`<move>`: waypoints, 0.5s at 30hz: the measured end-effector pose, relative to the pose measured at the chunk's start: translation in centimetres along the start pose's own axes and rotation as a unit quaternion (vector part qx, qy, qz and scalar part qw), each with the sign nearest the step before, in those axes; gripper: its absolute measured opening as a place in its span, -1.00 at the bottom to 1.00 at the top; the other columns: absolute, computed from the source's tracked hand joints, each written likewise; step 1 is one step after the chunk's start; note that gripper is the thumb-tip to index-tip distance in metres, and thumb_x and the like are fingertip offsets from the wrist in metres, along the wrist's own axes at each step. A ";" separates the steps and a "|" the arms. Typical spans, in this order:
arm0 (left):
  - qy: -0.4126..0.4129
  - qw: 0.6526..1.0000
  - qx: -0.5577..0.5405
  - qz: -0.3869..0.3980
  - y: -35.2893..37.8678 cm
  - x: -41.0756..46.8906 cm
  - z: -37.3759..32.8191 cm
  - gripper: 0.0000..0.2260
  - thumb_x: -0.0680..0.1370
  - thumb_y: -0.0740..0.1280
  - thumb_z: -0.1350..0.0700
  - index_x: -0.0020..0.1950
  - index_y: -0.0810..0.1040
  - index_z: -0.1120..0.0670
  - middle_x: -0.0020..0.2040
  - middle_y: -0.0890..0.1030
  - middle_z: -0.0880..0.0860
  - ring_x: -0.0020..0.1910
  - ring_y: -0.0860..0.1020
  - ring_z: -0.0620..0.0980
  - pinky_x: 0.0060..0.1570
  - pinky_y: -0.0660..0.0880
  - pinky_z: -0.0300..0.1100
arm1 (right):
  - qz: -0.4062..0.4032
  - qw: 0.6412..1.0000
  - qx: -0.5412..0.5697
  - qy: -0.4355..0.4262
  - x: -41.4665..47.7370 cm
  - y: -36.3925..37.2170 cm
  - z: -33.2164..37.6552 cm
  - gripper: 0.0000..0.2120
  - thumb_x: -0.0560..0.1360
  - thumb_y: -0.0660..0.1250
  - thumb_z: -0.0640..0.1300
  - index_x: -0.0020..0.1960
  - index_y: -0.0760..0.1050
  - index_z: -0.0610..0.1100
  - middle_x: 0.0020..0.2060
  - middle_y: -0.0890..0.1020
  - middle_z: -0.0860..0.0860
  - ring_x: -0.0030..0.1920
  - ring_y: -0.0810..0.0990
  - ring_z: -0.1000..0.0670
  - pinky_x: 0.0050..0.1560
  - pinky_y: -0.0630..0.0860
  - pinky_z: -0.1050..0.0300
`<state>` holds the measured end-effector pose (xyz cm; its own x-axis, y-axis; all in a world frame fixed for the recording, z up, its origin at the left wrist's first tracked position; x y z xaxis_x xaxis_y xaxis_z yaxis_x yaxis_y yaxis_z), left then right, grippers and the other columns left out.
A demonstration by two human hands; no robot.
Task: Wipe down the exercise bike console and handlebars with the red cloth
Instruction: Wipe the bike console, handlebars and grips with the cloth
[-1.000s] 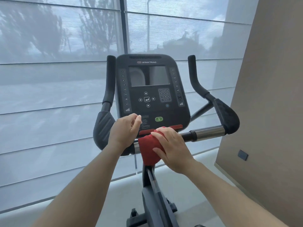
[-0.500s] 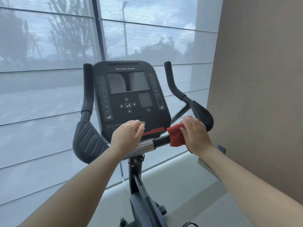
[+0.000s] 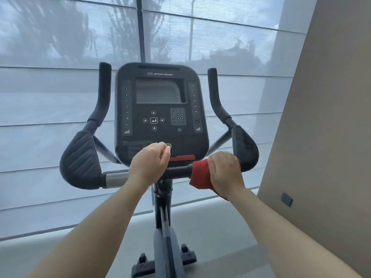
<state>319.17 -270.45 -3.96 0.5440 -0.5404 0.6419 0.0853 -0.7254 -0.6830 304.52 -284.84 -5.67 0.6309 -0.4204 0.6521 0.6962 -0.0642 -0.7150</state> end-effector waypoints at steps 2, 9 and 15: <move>-0.007 1.000 0.000 -0.005 0.0 0.1 0.1 -0.74 0.58 0.08 0.01 -0.17 0.49 0.04 -0.28 0.50 -0.09 -0.27 0.45 -0.05 -0.35 0.33 -0.16 | -0.005 0.998 -0.013 -0.056 -0.9 0.8 1.6 -0.62 0.55 -0.05 -0.03 -0.11 0.51 -0.16 -0.18 0.57 -0.06 -0.11 0.47 -0.13 0.05 0.36 -0.03; 0.002 1.000 0.006 0.012 0.3 0.2 -0.1 -0.74 0.59 0.09 0.06 -0.12 0.52 0.09 -0.22 0.59 0.02 -0.20 0.52 0.03 -0.17 0.46 -0.05 | -0.007 0.999 -0.018 -0.038 -0.2 0.2 -1.1 -0.63 0.57 -0.03 -0.04 -0.11 0.51 -0.15 -0.18 0.58 -0.05 -0.10 0.50 -0.13 0.01 0.39 -0.02; 0.021 1.000 -0.005 -0.015 -0.2 0.0 -0.5 -0.68 0.55 0.03 -0.01 -0.13 0.53 0.10 -0.18 0.59 0.03 -0.18 0.51 0.03 -0.13 0.46 -0.04 | -0.004 1.000 -0.007 -0.022 -0.6 1.5 1.4 -0.73 0.57 0.03 -0.09 -0.13 0.47 -0.13 -0.16 0.56 -0.06 -0.07 0.45 -0.13 0.12 0.35 -0.04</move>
<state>318.72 -270.47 -3.66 0.5056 -0.5364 0.6758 0.0916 -0.7455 -0.6602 305.71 -283.41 -6.76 0.6398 -0.3793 0.6684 0.6967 -0.0807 -0.7128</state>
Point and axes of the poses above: each hand's wrist, its own x-axis towards the middle knuckle, its own y-axis out of the palm, z = x × y, the point moved 9 cm from there along x, towards the middle knuckle
